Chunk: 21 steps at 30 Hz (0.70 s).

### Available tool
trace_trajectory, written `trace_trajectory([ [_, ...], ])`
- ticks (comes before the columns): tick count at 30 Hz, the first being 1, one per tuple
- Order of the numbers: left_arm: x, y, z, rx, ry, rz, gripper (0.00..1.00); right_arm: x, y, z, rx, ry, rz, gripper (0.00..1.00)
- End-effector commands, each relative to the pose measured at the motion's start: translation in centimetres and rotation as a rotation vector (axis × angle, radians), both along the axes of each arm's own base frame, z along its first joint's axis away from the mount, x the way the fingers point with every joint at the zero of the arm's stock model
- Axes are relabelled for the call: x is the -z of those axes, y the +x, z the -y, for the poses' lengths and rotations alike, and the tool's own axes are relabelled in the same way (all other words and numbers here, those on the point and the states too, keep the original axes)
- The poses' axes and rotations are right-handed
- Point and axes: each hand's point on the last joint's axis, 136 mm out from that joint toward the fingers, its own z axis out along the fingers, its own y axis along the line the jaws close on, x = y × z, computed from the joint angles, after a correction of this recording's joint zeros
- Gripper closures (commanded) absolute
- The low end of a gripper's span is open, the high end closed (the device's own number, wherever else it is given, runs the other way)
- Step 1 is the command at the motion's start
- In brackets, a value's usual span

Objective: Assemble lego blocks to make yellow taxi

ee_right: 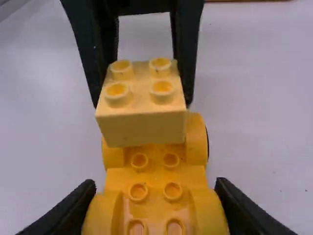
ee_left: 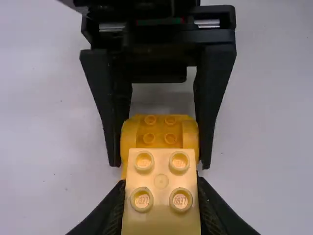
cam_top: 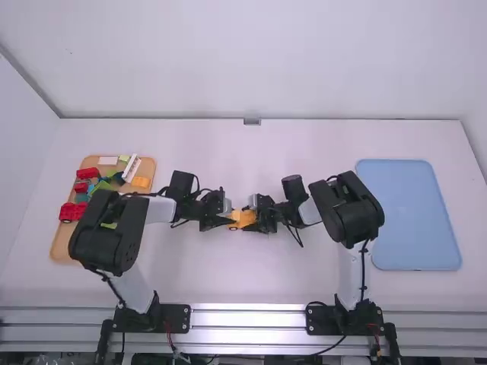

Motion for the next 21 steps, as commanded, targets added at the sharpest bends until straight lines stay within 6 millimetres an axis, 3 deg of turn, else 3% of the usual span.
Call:
trace_trajectory([
  [1,0.5,-0.5,0.3,0.011,-0.012,-0.036,0.94,0.9,0.5,0.2,0.025,-0.039,0.003,0.55],
  [10,2.0,0.0,-0.4,-0.018,0.059,-0.035,0.93,1.4,0.5,0.4,0.035,-0.06,-0.013,0.55],
  [21,2.0,-0.1,-0.4,-0.016,0.058,-0.039,0.89,1.8,-0.3,0.7,-0.001,-0.076,0.003,0.55],
])
